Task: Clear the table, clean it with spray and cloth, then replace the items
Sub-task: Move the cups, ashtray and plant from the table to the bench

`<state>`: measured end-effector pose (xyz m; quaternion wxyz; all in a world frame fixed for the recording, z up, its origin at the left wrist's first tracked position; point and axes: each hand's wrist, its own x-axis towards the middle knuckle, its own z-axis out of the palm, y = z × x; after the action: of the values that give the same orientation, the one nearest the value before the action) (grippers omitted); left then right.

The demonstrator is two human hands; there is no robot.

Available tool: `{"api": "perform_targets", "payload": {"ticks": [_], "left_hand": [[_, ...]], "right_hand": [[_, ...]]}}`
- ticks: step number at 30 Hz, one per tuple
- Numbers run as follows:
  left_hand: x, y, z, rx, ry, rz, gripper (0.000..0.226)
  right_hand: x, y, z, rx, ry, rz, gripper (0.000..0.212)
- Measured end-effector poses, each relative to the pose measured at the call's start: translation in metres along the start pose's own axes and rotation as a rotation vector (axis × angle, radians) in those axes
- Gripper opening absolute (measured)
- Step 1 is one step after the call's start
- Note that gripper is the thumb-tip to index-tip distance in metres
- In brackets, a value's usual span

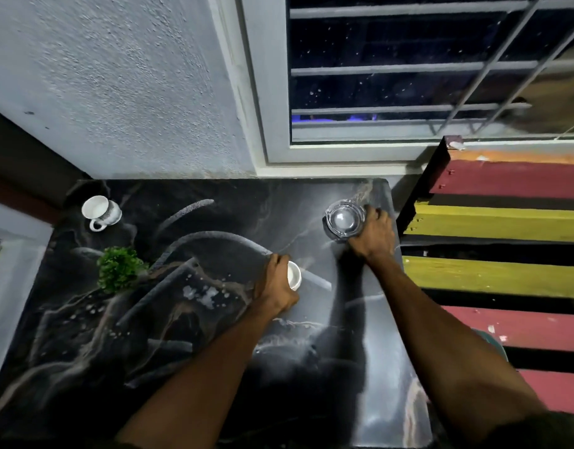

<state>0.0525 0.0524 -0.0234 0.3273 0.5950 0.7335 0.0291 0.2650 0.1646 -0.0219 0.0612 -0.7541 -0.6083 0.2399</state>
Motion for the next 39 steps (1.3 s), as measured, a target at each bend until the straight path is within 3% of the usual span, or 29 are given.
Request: {"api": "perform_targets", "payload": {"ticks": [6,13,19,25,34,39], "left_hand": [[0.007,-0.004,0.005,-0.055,0.079,-0.009,0.061],[0.017,-0.003,-0.003,-0.098,0.135,-0.013,0.062],[0.016,-0.005,-0.004,-0.122,0.162,-0.006,0.062],[0.009,-0.006,-0.001,-0.146,0.146,-0.016,0.065],[-0.02,-0.013,0.004,-0.094,0.147,0.011,0.059],[-0.04,-0.024,0.005,-0.059,0.129,0.059,0.078]], "right_hand": [[0.036,-0.004,-0.005,-0.016,-0.144,-0.036,0.109],[0.042,-0.022,0.018,0.035,-0.132,-0.083,0.082],[0.026,-0.023,0.024,-0.095,-0.144,-0.117,0.11],[-0.004,-0.023,0.038,-0.141,-0.086,-0.055,0.108],[-0.089,-0.013,0.058,0.077,-0.038,-0.071,0.097],[-0.137,-0.009,0.056,0.161,0.043,-0.066,0.1]]}}
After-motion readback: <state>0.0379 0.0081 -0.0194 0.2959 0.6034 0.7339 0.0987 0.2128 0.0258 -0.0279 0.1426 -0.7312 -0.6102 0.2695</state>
